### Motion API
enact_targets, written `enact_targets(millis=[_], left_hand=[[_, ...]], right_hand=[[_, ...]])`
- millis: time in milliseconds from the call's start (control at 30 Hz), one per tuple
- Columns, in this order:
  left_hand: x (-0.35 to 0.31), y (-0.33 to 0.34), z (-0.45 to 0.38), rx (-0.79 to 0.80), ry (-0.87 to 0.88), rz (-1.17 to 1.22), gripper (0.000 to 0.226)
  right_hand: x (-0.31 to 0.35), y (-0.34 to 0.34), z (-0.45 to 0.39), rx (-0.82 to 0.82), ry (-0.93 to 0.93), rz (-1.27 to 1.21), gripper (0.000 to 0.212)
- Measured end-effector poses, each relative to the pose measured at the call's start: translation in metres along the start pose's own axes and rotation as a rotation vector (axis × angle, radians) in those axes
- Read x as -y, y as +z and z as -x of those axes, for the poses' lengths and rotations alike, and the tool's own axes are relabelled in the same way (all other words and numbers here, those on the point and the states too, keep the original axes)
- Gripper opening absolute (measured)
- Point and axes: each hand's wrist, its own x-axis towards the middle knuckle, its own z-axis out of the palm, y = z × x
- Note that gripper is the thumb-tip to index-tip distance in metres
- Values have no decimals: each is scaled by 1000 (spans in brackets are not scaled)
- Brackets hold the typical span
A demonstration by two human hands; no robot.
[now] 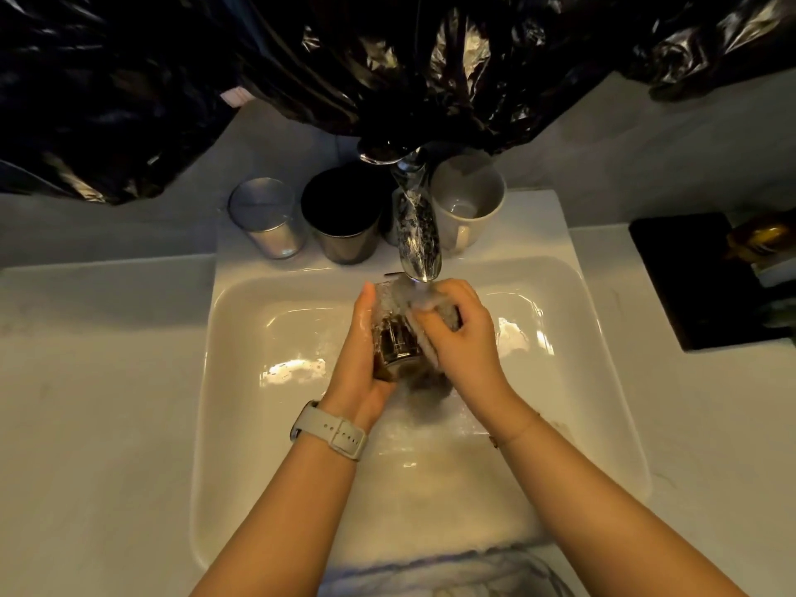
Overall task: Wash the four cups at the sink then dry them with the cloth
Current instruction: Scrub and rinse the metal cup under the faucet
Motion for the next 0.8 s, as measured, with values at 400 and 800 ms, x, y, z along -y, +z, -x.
enact_targets(millis=[400,800], left_hand=[[0,-8,2,-53,26,-102,59],[-12,-1,7,15,-8,-247,50]], right_hand=[[0,0,10,-24,-11,50,14],[7,1,10,18,-84,33,12]])
